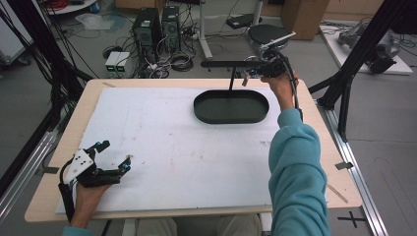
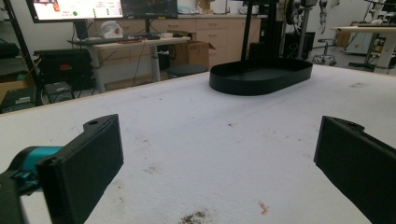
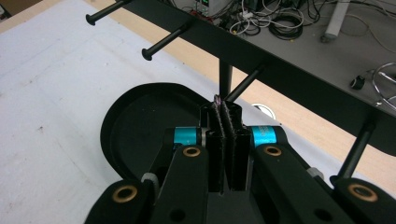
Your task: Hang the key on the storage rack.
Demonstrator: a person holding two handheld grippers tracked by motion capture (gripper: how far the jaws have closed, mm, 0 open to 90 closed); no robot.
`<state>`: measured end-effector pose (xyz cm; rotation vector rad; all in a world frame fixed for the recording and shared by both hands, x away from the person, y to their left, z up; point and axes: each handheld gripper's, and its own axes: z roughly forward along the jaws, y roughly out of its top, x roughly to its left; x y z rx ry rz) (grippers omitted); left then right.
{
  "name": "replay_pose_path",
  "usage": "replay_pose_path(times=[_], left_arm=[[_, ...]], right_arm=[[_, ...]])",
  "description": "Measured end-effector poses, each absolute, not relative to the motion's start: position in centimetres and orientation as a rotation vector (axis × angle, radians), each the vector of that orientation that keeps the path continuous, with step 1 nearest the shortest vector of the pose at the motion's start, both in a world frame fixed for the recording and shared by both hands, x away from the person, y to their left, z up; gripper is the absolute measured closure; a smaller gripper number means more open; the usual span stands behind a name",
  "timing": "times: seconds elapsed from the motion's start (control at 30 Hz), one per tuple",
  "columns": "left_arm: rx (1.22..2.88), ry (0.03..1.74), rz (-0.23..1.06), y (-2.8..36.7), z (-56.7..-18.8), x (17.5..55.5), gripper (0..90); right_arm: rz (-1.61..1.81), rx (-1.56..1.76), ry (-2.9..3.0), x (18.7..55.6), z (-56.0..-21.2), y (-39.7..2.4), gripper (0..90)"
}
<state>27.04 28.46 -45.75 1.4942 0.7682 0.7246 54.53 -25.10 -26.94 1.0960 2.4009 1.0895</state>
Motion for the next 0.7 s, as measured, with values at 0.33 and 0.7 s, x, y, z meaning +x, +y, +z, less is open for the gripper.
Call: replay_pose_path(times=[0.33, 0.7], left_arm=[[1.494, 0.768, 0.724, 28.45, -45.75, 27.03, 1.7], [1.494, 0.768, 0.724, 28.46, -45.75, 27.03, 1.7]], right_arm=[[1.099, 1.104, 2.385, 54.75, -27.06, -25.32, 88.8], [1.127, 1.095, 2.362, 55.29, -27.41, -25.56, 88.6]])
